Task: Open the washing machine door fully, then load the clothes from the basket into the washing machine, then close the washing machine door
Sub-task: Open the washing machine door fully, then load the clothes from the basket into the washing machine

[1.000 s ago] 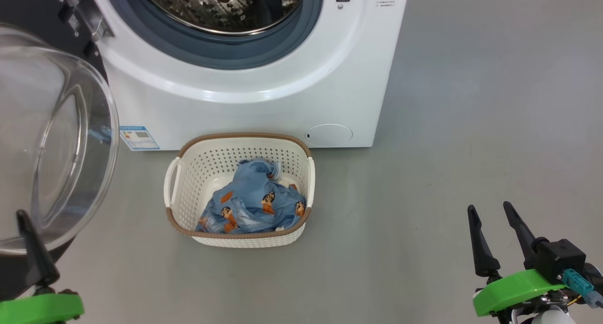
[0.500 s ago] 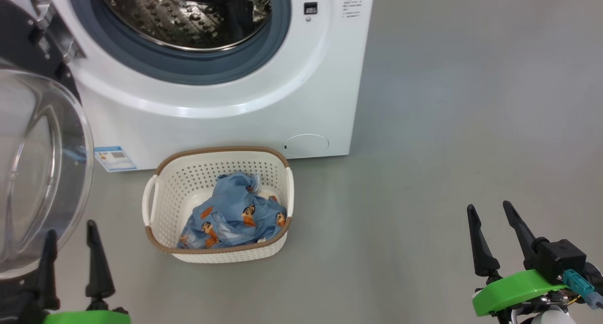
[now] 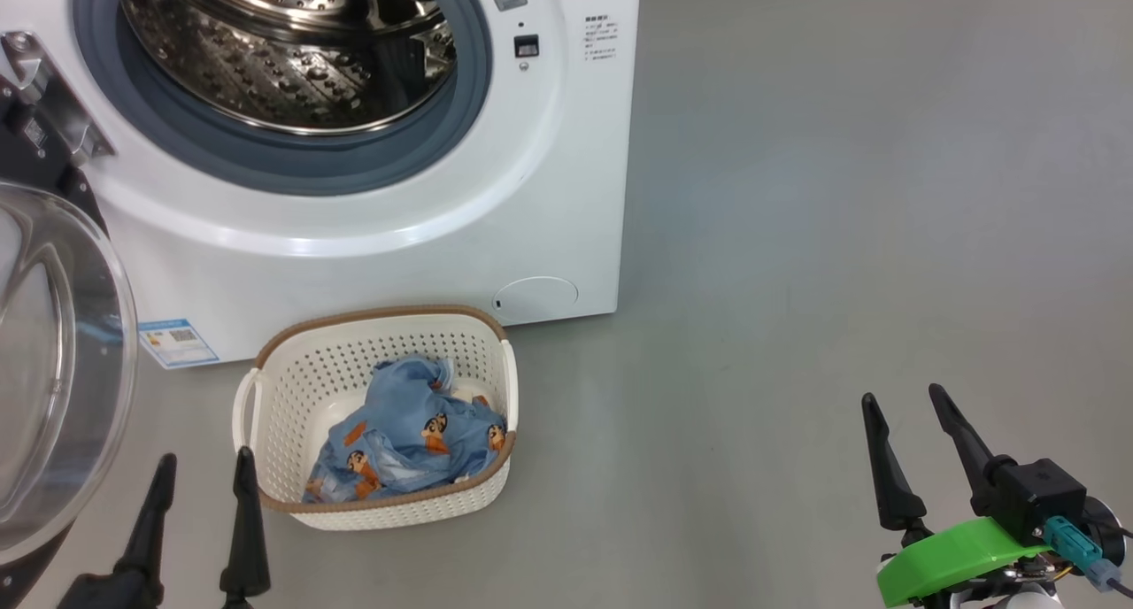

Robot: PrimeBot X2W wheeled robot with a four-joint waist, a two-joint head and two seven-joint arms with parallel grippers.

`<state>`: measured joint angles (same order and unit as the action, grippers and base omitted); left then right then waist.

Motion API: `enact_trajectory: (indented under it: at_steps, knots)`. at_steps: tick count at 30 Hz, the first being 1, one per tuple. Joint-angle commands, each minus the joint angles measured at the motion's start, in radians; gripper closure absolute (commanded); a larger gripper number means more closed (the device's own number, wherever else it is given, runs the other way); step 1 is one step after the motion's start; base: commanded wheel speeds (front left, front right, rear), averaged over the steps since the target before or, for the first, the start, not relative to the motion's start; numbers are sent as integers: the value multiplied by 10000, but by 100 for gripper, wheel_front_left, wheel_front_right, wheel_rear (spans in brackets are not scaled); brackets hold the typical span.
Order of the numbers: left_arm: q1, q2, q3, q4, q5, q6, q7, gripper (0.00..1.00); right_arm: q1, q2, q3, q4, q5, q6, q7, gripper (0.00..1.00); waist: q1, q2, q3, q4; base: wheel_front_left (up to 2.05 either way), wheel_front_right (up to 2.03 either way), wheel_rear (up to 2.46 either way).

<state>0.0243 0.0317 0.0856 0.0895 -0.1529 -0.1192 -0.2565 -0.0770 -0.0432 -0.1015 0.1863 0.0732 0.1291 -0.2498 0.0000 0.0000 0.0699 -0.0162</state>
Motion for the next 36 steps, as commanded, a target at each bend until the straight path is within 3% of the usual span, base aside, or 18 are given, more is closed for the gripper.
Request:
enact_trajectory:
  at_steps: [1,36]
  knots:
    - [-48,186,243,-287,127,-39,-53,0,-59,-70,344,-273,46,16,-120,0,0,0,-72,-54,0,0,0]
    - [145,194,195,78,-43,-113,-53,0,89,-70,490,-244,13,16,-120,0,0,0,-299,135,0,0,0]
